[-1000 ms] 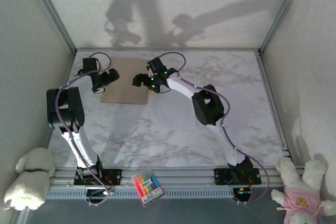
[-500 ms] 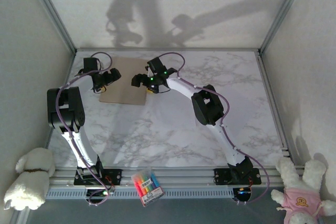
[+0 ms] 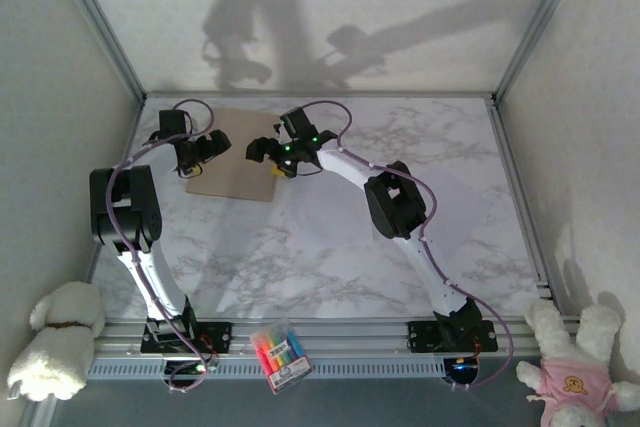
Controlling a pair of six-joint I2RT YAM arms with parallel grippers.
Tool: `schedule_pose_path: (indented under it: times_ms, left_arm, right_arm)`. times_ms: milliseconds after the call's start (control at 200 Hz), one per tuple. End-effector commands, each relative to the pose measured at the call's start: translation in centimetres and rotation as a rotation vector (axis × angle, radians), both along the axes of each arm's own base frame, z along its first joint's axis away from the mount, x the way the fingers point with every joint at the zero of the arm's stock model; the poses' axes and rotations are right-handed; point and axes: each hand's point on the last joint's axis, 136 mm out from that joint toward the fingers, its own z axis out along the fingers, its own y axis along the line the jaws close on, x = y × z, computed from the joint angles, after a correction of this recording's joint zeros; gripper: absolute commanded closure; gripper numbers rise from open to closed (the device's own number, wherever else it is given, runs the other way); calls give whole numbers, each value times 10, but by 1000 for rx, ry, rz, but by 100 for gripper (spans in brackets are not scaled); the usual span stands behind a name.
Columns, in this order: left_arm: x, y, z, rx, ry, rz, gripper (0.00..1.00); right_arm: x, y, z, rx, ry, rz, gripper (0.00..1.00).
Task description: Put the files into the folder
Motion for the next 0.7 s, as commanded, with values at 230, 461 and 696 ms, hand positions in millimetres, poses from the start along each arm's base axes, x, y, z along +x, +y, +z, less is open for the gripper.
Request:
schedule_pose_path:
  times_ms: [230,461,696]
  left_arm:
    - [2,11,26,75,-24,21,0]
    - [11,26,31,157,-11,51,1]
    - [18,38,15,209,39,65,0]
  right_arm:
    - [-1,-3,4,-43,4,-18,7]
    - [-1,-6,-8,-75,8,-26,6]
    - [0,-5,-13,-79,15,-25,6]
